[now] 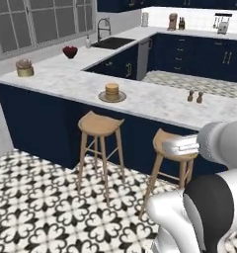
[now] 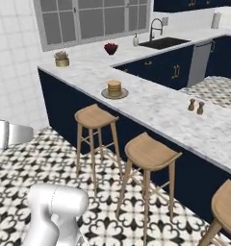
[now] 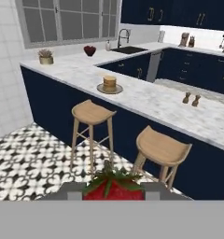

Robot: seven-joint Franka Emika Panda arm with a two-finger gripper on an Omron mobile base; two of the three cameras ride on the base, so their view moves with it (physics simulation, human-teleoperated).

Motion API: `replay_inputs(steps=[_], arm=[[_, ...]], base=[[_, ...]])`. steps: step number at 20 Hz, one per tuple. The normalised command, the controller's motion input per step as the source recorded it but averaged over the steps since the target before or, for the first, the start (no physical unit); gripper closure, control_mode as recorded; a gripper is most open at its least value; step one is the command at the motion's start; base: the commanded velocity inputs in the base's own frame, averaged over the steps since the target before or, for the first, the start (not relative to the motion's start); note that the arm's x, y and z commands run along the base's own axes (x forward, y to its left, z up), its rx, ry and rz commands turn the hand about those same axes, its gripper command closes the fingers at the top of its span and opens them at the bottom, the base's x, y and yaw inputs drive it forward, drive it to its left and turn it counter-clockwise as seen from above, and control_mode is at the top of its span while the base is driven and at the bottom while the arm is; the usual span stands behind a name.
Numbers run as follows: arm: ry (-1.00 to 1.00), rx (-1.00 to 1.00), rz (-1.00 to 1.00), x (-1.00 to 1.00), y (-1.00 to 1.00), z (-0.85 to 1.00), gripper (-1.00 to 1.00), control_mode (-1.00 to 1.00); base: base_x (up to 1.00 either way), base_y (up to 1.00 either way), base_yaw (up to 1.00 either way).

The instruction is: Take the strawberry from the fridge and place it on top of the pancake, located on the dining counter.

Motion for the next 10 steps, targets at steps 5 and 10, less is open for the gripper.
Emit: replay_inputs(steps=[5,10], arm=[[0.0,0.0,0.0,0.0,0.0,0.0,1.0,1.0],[0.0,0.0,0.0,0.0,0.0,0.0,1.0,1.0]], base=[[0.47,0.7,-0.43],[0.07,0.67,-0.59]])
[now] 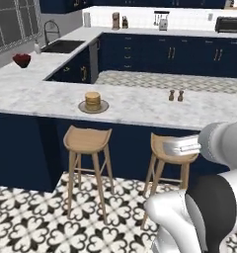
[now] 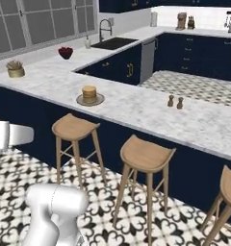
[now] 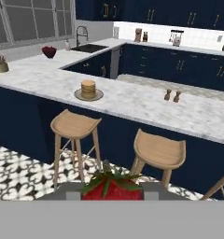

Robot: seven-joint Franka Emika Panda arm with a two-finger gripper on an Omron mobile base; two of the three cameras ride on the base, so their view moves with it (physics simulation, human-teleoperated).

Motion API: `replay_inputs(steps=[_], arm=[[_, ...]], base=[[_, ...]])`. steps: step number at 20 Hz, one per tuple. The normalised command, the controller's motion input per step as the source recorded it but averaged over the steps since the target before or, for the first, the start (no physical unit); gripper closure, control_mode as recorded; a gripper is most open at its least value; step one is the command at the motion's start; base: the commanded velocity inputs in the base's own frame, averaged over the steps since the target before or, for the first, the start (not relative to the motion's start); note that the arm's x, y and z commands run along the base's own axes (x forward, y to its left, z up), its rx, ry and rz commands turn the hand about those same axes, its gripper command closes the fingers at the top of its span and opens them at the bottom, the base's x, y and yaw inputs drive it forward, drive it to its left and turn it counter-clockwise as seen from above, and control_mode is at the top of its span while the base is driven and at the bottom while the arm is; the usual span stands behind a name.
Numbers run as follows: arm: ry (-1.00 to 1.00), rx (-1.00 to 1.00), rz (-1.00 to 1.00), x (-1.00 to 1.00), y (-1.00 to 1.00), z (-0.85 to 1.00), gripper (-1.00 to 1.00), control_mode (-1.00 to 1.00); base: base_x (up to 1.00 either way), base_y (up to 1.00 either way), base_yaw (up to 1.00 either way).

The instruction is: Take the strawberry from the fridge and place it on top of the pancake, located on the dining counter.

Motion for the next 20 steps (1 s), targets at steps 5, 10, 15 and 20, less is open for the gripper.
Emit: replay_inputs(steps=[5,10,15,20], arm=[[0.0,0.0,0.0,0.0,0.0,0.0,1.0,1.0],[0.0,0.0,0.0,0.0,0.0,0.0,1.0,1.0],[0.0,0.0,0.0,0.0,0.0,0.0,1.0,1.0],[0.0,0.0,0.0,0.0,0.0,0.0,1.0,1.0]], base=[[0.16,0.84,-0.55],[0.27,0.98,-0.45],[0.27,0.91,-0.33],[0.5,0.66,-0.22]])
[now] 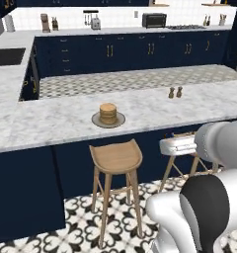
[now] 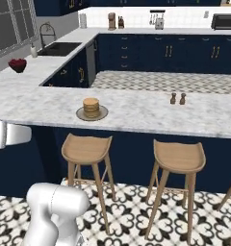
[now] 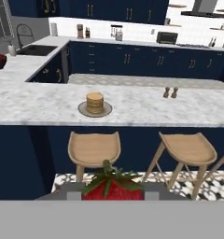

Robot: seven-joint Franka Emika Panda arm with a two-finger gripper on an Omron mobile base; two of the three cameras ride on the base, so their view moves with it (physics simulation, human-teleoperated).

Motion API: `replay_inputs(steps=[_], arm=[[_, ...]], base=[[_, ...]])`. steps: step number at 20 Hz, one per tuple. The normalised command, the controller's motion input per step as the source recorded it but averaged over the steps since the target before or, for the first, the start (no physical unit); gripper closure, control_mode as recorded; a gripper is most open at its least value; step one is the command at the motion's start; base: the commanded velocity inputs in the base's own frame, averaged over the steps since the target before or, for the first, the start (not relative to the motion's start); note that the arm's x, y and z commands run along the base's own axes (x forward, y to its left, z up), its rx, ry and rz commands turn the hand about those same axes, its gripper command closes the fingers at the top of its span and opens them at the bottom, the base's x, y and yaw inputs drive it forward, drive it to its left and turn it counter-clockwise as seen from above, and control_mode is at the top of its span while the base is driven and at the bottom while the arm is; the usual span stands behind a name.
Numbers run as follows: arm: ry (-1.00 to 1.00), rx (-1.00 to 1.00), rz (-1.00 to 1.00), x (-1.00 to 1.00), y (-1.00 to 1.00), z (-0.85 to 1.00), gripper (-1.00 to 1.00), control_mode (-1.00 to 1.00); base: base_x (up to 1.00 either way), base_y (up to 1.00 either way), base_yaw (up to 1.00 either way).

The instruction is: Take the strawberry from the fridge and place it on top of the pancake, located on the dining counter.

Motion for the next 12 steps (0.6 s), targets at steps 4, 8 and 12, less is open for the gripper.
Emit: replay_inputs(steps=[4,8,12], arm=[[0.0,0.0,0.0,0.0,0.0,0.0,1.0,1.0],[0.0,0.0,0.0,0.0,0.0,0.0,1.0,1.0],[0.0,0.0,0.0,0.0,0.0,0.0,1.0,1.0]], base=[[0.67,0.61,-0.19],[0.66,0.65,-0.17],[0.67,0.56,-0.16]])
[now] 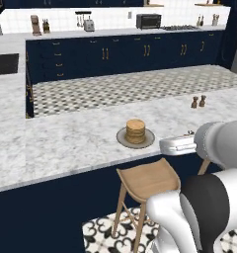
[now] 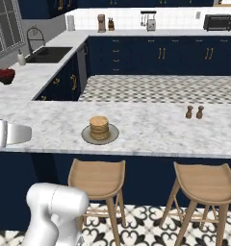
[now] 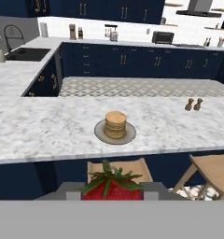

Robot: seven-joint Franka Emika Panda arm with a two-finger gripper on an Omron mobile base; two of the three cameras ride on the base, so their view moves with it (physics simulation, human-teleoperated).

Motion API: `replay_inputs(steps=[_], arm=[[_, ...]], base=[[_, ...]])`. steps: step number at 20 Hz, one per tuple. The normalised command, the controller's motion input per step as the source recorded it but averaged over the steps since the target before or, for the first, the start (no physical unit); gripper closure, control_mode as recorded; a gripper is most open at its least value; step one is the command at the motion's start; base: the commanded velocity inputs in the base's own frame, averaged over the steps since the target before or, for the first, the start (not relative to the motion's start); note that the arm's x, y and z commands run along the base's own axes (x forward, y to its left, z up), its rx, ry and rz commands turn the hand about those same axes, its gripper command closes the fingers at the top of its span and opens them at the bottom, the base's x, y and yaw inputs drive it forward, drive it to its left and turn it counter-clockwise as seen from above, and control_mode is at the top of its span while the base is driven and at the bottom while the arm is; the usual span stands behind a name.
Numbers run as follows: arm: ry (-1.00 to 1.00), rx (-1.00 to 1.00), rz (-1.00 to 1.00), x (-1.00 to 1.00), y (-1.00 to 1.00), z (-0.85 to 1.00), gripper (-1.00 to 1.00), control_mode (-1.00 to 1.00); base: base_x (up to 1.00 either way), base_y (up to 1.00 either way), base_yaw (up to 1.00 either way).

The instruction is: Take the strawberry from the fridge and place it on top of the pancake, located on the dining counter.

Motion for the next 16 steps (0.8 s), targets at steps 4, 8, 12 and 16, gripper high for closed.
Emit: replay_inputs(steps=[4,8,12,16], arm=[[0.0,0.0,0.0,0.0,0.0,0.0,1.0,1.0],[0.0,0.0,0.0,0.0,0.0,0.0,1.0,1.0],[0.01,0.0,0.0,0.16,0.0,0.0,1.0,-1.0],[0.17,0.0,-0.02,0.9,0.02,0.03,1.0,-1.0]], base=[[0.73,0.36,-0.13],[0.74,0.12,-0.04],[0.44,0.03,-0.01],[0.0,0.0,0.0]])
